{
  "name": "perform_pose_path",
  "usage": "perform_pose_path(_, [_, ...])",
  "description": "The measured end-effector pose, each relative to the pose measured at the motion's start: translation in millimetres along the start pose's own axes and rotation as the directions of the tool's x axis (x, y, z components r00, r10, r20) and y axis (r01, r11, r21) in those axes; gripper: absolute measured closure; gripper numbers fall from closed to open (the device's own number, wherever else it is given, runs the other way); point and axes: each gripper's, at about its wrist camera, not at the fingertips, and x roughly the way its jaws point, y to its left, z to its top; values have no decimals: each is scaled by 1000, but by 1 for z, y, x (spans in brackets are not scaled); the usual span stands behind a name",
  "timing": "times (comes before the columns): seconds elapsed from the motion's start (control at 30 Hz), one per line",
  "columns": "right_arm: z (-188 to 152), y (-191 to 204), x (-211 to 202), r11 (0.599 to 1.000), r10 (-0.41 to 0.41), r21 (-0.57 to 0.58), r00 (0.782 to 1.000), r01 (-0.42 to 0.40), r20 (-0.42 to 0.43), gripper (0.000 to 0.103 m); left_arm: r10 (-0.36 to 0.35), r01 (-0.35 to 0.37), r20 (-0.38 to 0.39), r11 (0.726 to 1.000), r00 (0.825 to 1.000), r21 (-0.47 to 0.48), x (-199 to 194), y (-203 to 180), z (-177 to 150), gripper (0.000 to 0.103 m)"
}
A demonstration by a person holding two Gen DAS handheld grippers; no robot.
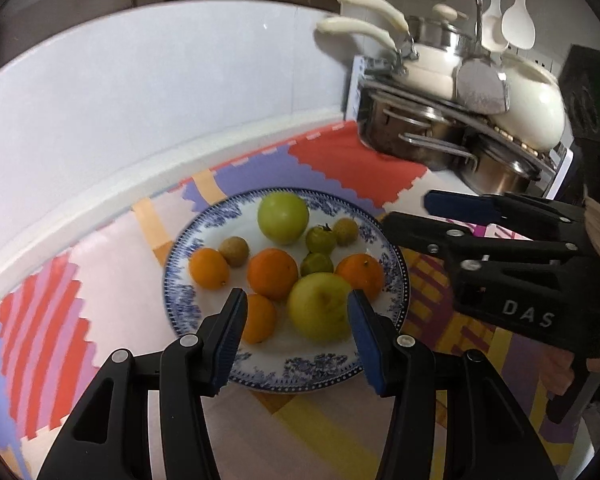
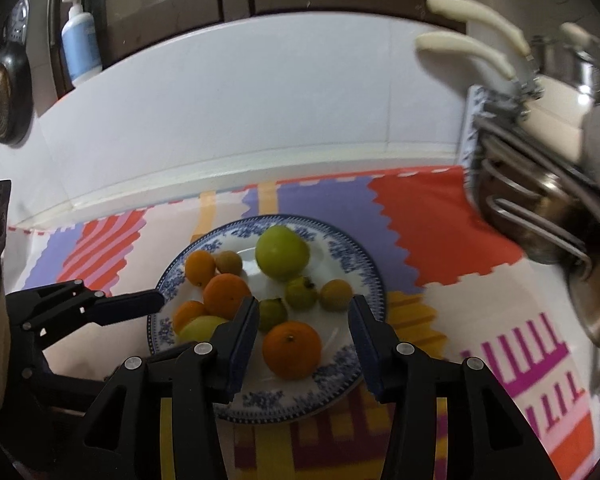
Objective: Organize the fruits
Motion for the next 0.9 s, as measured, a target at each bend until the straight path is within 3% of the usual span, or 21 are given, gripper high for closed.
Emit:
perform_pose_path(0.17, [0, 11, -32, 1000, -28, -10, 997, 29, 67, 50, 78, -74, 83, 996, 993, -48, -44, 4, -3, 46])
perform_pose_path(0.33, [-4, 24, -61, 1000, -19, 9, 994, 19, 111, 45, 174, -161, 171, 983, 970, -88, -96, 12, -18, 34])
perform_pose_path(0.4, [-9, 34, -75, 1000, -12, 18, 991, 10, 134, 42, 217, -202, 194, 975, 957, -95, -118, 15, -28, 33])
perform_pose_path(0.53, [-21, 61, -100, 1000, 2, -12, 984, 0, 178, 31, 294, -273, 215, 954, 931, -122, -151, 18, -49, 26])
perform_pose_path(0.9, [-49, 123, -144, 995, 71, -90, 973, -52, 218, 19, 468, -413, 205, 873, 859, -261, -225, 33, -108, 8])
